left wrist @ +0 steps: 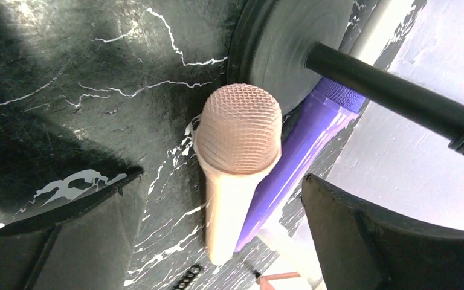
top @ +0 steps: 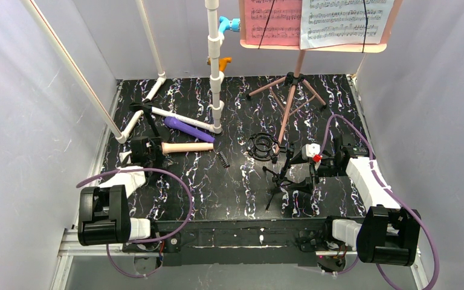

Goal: Pack up the instrument practice props
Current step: Place the microphone at the center of the board.

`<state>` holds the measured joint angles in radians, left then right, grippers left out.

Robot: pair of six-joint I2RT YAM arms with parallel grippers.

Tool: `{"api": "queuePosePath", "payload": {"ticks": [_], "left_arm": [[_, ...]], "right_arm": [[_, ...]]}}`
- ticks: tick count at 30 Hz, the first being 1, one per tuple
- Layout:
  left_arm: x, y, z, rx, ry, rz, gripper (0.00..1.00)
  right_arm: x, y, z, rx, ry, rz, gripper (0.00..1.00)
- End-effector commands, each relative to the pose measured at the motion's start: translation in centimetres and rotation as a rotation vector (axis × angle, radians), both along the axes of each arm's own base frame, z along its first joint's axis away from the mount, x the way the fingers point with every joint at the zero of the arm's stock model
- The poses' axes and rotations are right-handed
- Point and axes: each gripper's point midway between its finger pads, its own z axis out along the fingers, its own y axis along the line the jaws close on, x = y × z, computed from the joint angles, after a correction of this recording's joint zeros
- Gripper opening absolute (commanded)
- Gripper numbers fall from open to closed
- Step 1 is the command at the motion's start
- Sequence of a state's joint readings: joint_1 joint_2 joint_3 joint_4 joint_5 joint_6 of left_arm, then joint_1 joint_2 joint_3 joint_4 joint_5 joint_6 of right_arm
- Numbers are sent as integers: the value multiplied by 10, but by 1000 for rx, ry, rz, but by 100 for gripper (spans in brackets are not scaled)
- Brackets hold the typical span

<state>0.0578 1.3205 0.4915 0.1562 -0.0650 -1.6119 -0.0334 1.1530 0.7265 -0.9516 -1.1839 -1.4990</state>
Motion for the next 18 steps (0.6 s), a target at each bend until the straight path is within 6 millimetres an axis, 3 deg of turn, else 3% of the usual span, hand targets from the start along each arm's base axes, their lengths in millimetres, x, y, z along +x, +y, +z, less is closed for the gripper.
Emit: {"api": "queuePosePath", "payload": {"ticks": [1,12,18], "left_arm": [[-14,-3,-5,22,43,-67,98],[-46,-23,13,20,27,-246,98],[-59,-42,35,74,-51,-448,98]], "right_arm": [[-1,0,3,12,-1,1,98],[-1,-1,1,2,-4,0,98],[0,-1,2,2,-5,-1,98]]}}
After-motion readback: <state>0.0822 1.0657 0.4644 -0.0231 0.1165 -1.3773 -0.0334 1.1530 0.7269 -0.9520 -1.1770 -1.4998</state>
